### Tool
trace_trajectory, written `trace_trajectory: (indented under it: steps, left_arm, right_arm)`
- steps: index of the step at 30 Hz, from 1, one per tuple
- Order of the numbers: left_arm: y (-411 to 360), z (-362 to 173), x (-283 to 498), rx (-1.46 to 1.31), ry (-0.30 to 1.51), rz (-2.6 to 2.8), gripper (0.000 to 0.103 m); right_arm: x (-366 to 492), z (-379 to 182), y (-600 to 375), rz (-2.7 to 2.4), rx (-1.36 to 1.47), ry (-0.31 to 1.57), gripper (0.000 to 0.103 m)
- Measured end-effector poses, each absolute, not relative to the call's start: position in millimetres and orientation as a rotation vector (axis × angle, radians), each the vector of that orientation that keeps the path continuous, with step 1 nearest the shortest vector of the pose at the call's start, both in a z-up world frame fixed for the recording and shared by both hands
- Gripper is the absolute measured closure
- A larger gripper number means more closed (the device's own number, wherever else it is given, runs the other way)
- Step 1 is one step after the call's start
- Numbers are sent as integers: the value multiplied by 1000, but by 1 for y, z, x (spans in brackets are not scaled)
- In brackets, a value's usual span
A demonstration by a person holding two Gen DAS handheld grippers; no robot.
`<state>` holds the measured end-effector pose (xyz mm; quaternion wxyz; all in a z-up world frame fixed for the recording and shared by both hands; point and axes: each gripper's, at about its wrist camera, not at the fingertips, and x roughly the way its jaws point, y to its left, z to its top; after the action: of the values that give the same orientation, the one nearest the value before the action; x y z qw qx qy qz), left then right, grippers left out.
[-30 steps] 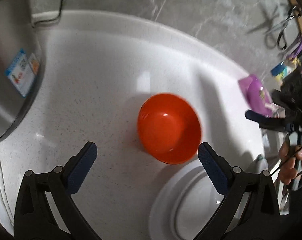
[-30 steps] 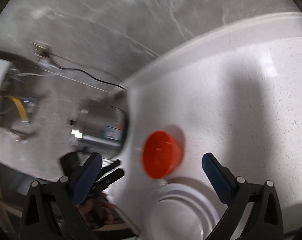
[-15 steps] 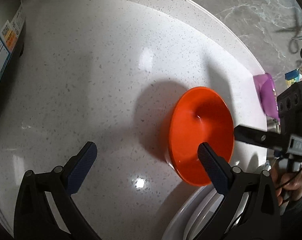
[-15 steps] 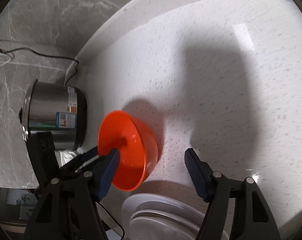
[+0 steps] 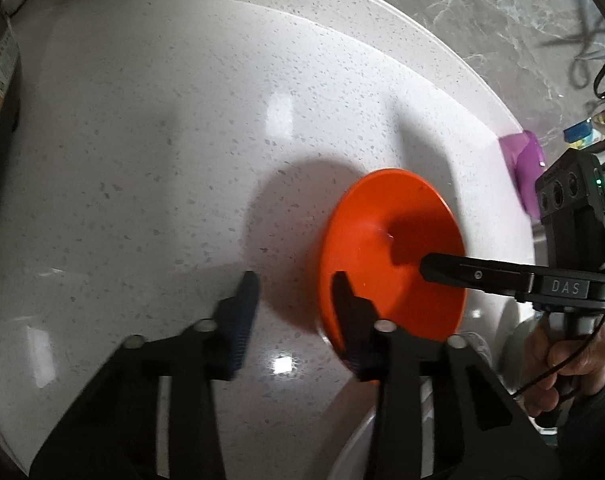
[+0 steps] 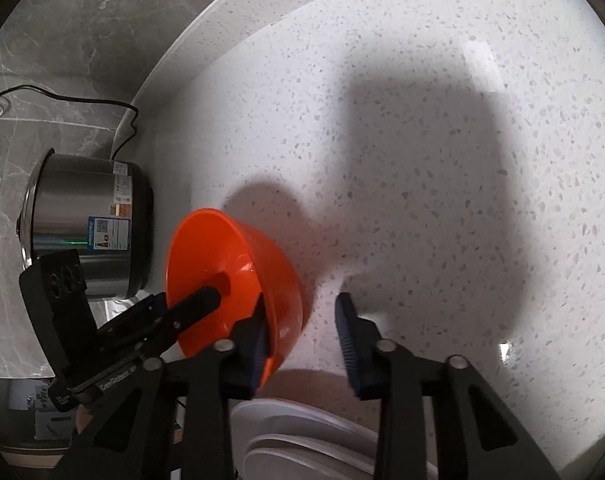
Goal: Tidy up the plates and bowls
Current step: 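Close both grippers on the orange bowl rim, then lift the orange bowl with both grippers and carry it over the white bowl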
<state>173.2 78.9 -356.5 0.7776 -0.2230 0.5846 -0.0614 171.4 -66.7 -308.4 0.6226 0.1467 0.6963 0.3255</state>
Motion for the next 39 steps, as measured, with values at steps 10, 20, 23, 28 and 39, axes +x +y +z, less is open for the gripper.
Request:
trace_trajectory:
  steps: [10,20,23,28,39]
  left_arm:
    - [73,-353,168,-483,1259,-153,87]
    - [57,-323,173,-473,1224,-179,87]
    - [48,-309,169,-481,1210,-210,87]
    - [22,-283,155,-475,1191,-279,87]
    - [-77,-239,108,-433,1184,-434,87]
  right_arm:
    - [169,-301,-58,746,321,1585,88]
    - [166,-282,-72,718,364,1550,88]
    - [165,-272,-83,704,383,1528,88]
    - [154,-249,-115,682,421,1491,88]
    - [96,-202,-217,600,449,1401,88]
